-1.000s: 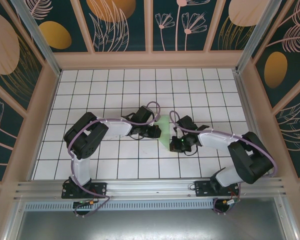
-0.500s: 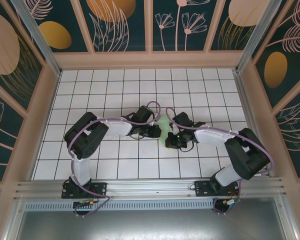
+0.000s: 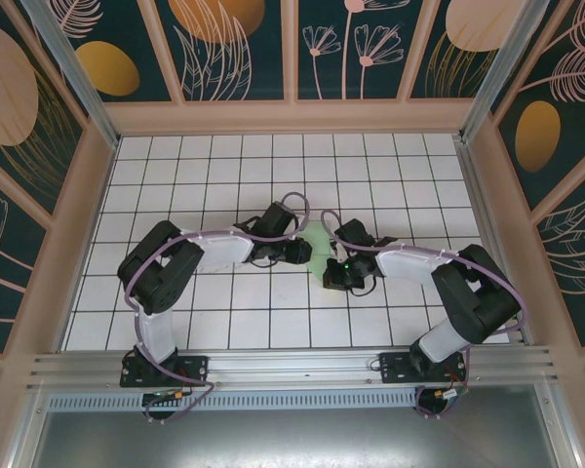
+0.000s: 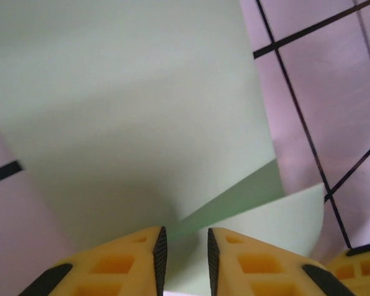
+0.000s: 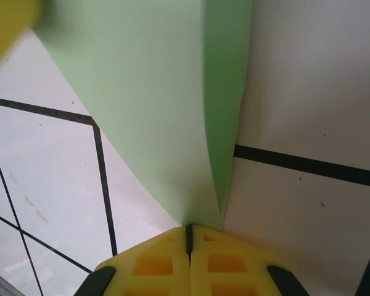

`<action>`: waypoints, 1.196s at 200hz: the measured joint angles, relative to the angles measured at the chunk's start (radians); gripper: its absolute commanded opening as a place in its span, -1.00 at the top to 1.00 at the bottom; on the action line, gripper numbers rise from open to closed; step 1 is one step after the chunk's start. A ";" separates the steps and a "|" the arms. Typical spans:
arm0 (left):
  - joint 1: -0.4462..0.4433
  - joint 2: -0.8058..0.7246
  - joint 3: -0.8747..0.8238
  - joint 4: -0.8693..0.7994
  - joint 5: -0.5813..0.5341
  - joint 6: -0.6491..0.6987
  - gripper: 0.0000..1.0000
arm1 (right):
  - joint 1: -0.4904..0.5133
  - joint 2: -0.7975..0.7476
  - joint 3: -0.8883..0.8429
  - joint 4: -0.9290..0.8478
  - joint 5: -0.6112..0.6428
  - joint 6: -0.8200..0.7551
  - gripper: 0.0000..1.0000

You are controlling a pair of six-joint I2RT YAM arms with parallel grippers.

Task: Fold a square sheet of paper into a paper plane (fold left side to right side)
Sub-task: Third fold the triangle at the center of the table.

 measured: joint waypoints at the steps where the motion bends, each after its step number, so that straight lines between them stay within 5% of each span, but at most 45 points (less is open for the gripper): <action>1: 0.002 -0.004 -0.003 0.002 0.001 0.001 0.54 | 0.000 0.000 0.000 0.000 0.000 0.000 1.00; 127: -0.038 -0.038 -0.169 0.337 0.228 -0.118 0.82 | 0.000 0.000 0.000 0.000 0.001 -0.006 1.00; 239: -0.052 0.045 -0.169 0.362 0.178 -0.144 0.88 | 0.000 0.001 0.000 -0.001 0.002 -0.007 1.00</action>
